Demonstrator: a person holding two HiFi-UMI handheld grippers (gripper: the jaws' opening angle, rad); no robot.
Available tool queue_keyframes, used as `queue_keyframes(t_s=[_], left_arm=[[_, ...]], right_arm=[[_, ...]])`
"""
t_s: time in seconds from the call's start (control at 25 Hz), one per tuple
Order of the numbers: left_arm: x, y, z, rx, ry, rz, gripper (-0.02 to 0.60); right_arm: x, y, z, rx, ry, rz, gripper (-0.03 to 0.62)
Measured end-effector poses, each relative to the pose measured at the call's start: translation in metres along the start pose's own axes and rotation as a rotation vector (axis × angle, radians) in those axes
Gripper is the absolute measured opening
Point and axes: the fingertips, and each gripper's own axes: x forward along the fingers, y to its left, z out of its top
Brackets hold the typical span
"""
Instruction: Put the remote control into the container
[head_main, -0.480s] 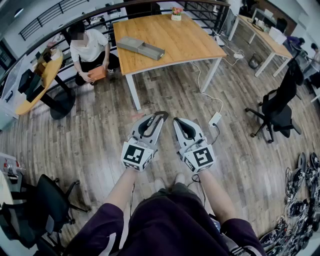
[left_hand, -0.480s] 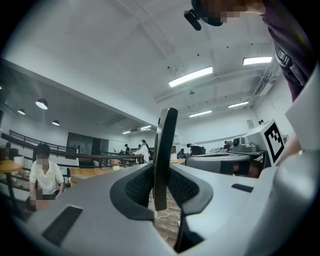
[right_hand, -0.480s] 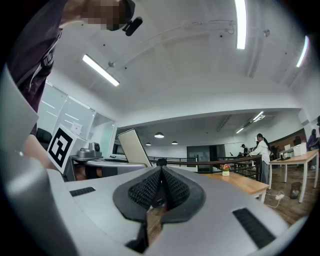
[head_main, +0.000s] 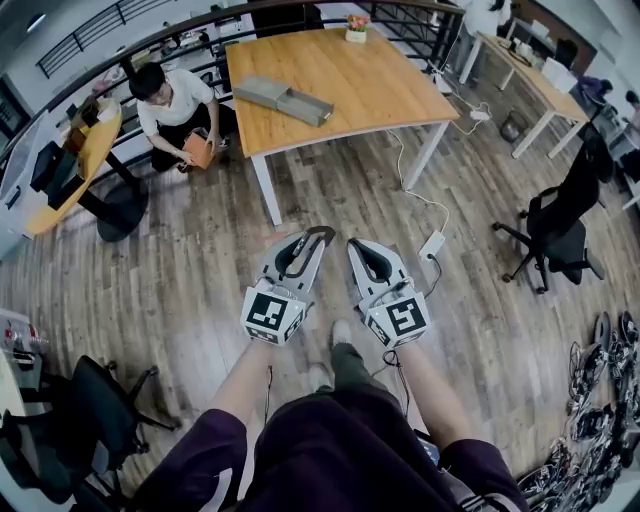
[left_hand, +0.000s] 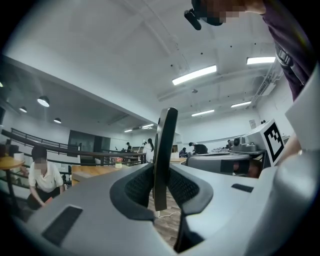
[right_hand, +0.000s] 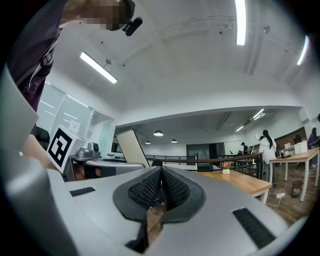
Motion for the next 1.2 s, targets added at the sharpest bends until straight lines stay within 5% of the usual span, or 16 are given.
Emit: queue_keyframes(t_s=[0.8, 1.2], left_arm=[[0.113, 0.067, -0.050, -0.038, 0.056, 0.051, 0.084], [0.174, 0.082, -0.041, -0.025, 0.066, 0.077, 0.083]], right_arm=[[0.088, -0.100, -0.053, 0.053, 0.036, 0.036, 0.018], [0.118, -0.154, -0.053, 0.089, 0.038, 0.065, 0.018]])
